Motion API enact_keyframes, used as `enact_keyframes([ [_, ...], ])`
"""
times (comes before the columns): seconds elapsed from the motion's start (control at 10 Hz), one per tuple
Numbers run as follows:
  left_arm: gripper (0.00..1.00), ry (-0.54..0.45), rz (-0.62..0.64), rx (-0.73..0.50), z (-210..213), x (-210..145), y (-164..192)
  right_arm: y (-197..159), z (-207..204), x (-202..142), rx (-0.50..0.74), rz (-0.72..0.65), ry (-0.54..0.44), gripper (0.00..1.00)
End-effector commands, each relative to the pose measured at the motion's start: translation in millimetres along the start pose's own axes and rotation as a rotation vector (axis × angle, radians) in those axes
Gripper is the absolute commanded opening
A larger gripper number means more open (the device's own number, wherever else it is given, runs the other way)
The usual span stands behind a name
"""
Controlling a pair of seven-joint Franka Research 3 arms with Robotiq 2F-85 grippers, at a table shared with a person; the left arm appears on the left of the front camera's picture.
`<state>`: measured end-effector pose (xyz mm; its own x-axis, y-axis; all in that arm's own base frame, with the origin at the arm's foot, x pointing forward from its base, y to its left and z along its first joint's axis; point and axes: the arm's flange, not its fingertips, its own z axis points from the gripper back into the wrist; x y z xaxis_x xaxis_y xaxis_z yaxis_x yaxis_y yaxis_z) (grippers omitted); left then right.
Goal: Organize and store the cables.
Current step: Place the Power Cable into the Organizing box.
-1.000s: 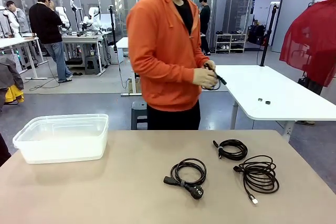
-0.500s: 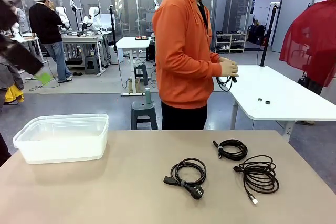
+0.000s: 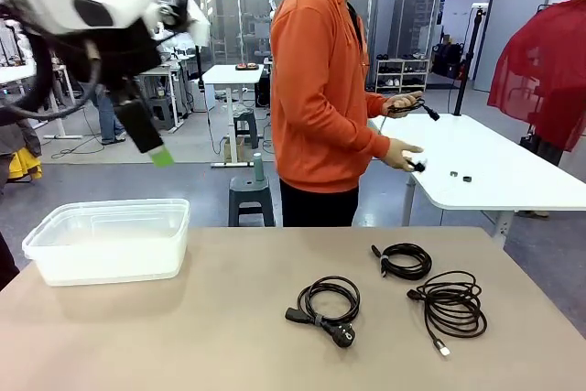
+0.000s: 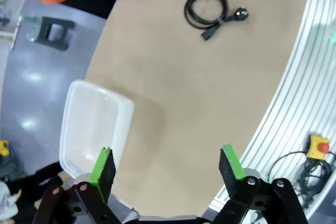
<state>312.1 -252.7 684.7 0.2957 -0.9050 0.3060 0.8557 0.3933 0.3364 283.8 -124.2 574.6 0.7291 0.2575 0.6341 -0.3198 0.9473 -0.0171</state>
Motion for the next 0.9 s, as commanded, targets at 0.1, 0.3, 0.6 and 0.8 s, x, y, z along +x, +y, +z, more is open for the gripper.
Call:
enact_keyframes([
  [0.1, 1.0, 0.057, -0.146, -0.055, -24.7, 49.9, -7.6, -0.9, 0.6, -1.1, 0.0, -0.002, -0.002, 1.0],
  [0.3, 1.0, 0.082, -0.22, -0.056, -51.0, 78.3, -28.1, -0.9, 0.6, -1.1, 0.0, -0.002, -0.002, 1.0],
  [0.6, 1.0, 0.123, -0.298, -0.093, -93.8, 88.5, -57.9, -0.9, 0.6, -1.1, 0.0, -0.002, -0.002, 1.0],
  [0.8, 1.0, 0.12, -0.281, -0.103, -97.1, 89.3, -62.0, -0.9, 0.6, -1.1, 0.0, -0.002, -0.002, 1.0],
])
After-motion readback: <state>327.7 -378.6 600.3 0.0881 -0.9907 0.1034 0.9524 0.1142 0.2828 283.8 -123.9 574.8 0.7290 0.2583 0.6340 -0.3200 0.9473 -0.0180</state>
